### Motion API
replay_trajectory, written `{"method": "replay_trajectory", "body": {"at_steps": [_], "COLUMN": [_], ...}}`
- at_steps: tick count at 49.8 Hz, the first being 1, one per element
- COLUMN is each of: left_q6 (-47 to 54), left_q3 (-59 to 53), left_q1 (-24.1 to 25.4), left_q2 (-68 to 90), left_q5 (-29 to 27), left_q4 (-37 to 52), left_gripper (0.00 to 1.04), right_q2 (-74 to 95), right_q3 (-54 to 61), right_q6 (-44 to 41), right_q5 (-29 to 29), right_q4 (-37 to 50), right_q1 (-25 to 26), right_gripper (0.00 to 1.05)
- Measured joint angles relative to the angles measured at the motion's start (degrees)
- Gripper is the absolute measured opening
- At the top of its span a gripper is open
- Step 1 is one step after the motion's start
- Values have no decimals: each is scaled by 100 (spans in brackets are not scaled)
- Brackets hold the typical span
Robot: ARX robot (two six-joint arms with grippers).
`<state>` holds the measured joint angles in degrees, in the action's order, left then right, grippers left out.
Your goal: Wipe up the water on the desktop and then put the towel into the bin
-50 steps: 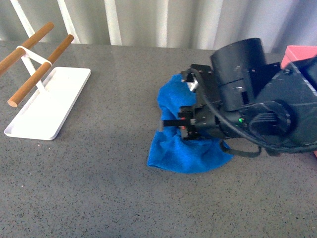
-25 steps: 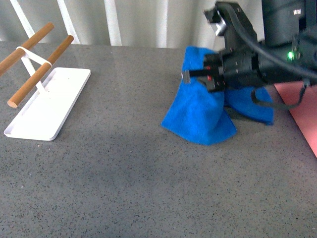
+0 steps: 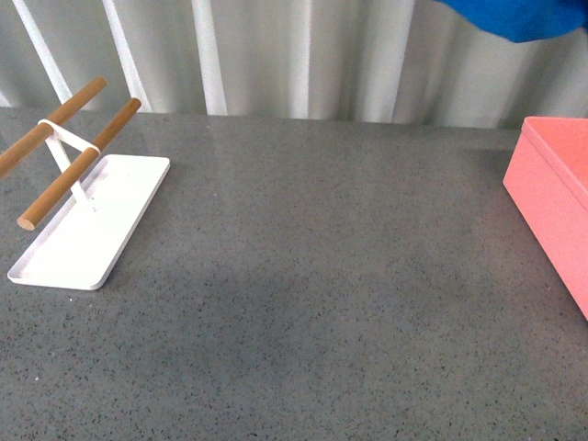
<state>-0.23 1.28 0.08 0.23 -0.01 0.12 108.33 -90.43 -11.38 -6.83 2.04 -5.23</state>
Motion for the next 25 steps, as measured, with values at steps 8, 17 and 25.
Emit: {"method": "replay_trajectory", "body": {"at_steps": [8, 17, 25], "left_q6": [0, 0, 0], "left_q3": [0, 0, 0], "left_q1": [0, 0, 0], "left_q2": [0, 0, -2], "left_q5": [0, 0, 0], "left_q4": [0, 0, 0], "left_gripper": [98, 98, 98], "right_q2": [-37, 190, 656], "right_q3": [-472, -1123, -1362], "right_q6": [238, 732, 1220], "right_q5": [-452, -509, -184], "right_q4": [-999, -2826, -4363], "right_q1": [601, 1233, 1823], "right_gripper": [4, 4, 4]}}
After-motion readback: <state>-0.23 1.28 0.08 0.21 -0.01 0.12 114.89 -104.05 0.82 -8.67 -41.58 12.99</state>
